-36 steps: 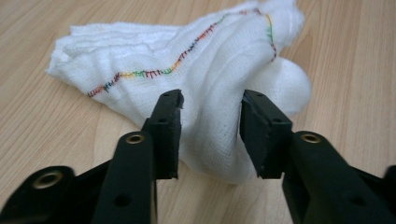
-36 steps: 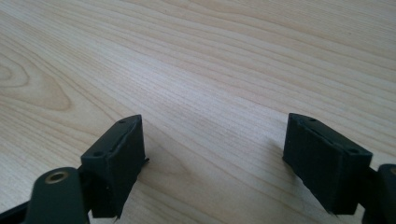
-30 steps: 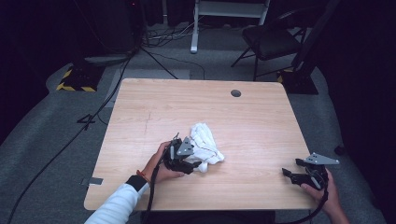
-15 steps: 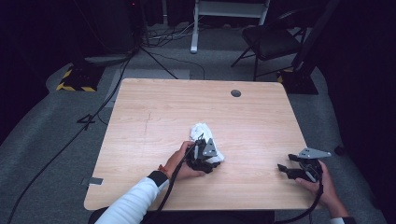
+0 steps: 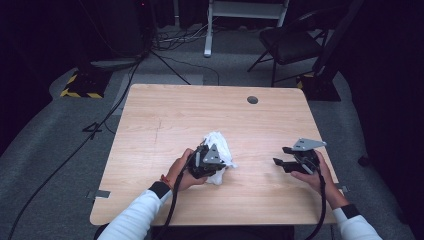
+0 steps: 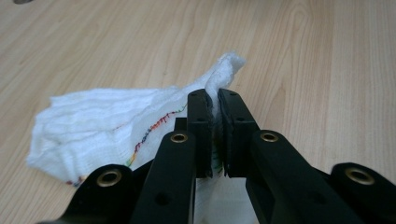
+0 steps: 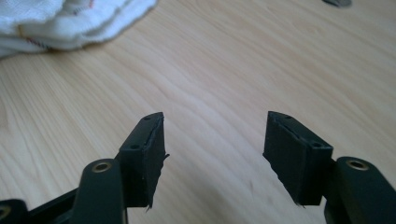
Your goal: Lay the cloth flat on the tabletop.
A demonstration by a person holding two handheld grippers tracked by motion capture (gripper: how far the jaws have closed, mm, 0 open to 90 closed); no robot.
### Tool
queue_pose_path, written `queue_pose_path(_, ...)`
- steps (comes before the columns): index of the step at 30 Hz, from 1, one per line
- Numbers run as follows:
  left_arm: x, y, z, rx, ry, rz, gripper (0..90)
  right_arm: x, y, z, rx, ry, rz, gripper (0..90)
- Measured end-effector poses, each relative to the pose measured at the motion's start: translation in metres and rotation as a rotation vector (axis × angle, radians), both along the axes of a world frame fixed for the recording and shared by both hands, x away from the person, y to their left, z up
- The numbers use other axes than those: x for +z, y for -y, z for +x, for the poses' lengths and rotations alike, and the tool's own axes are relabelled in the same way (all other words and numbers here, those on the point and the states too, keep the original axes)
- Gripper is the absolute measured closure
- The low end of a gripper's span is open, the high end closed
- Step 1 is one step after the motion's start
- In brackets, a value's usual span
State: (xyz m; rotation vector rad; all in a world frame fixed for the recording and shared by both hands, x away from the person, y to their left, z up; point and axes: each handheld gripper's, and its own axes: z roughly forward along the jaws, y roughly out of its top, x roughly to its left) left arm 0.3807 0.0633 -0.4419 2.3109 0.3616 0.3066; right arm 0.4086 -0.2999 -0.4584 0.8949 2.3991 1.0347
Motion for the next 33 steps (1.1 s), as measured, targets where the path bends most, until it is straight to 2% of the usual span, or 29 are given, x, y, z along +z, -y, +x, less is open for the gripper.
queue_pose_path(2, 0.004, -0.010, 0.000, 0.022, 0.013, -0.009, 83.7, 0.004, -0.015, 0.006, 0.023, 0.011, 0.001, 39.6)
queue_pose_path(3, 0.004, -0.010, 0.000, 0.022, 0.013, -0.009, 83.6, 0.004, -0.015, 0.006, 0.023, 0.011, 0.001, 39.6)
queue_pose_path(4, 0.006, -0.022, -0.001, 0.044, 0.012, -0.029, 83.7, 0.008, -0.032, 0.013, 0.050, 0.015, 0.020, 40.9)
queue_pose_path(5, 0.006, -0.022, -0.001, 0.044, 0.012, -0.029, 83.6, 0.009, -0.039, 0.016, 0.060, 0.020, 0.024, 41.7)
queue_pose_path(7, 0.007, -0.038, -0.003, 0.074, 0.015, -0.039, 83.7, 0.009, -0.053, 0.021, 0.080, 0.019, 0.036, 42.5)
queue_pose_path(8, 0.007, -0.038, -0.003, 0.074, 0.015, -0.039, 83.7, 0.009, -0.053, 0.021, 0.080, 0.019, 0.036, 42.5)
queue_pose_path(9, 0.007, -0.052, -0.004, 0.104, 0.018, -0.047, 83.6, 0.008, -0.071, 0.026, 0.103, 0.025, 0.028, 44.0)
queue_pose_path(10, 0.007, -0.059, -0.004, 0.120, 0.016, -0.049, 83.6, 0.008, -0.077, 0.027, 0.113, 0.022, 0.029, 44.5)
queue_pose_path(13, 0.003, -0.079, -0.003, 0.167, 0.004, -0.062, 83.6, 0.005, -0.099, 0.029, 0.147, 0.038, 0.026, 47.2)
queue_pose_path(19, -0.007, -0.108, 0.003, 0.228, -0.022, -0.050, 83.5, -0.004, -0.133, 0.034, 0.191, 0.012, 0.020, 48.9)
queue_pose_path(23, -0.012, -0.119, 0.006, 0.247, -0.035, -0.043, 83.5, -0.009, -0.146, 0.036, 0.198, -0.004, 0.025, 49.6)
queue_pose_path(25, -0.017, -0.126, 0.008, 0.256, -0.055, -0.041, 83.5, -0.015, -0.156, 0.036, 0.223, -0.018, 0.004, 52.2)
queue_pose_path(29, -0.024, -0.132, 0.011, 0.268, -0.077, -0.007, 83.4, -0.026, -0.160, 0.035, 0.246, -0.066, -0.044, 64.3)
queue_pose_path(33, -0.027, -0.143, 0.015, 0.330, -0.101, -0.043, 80.7, -0.031, -0.158, 0.033, 0.262, -0.090, -0.033, 76.4)
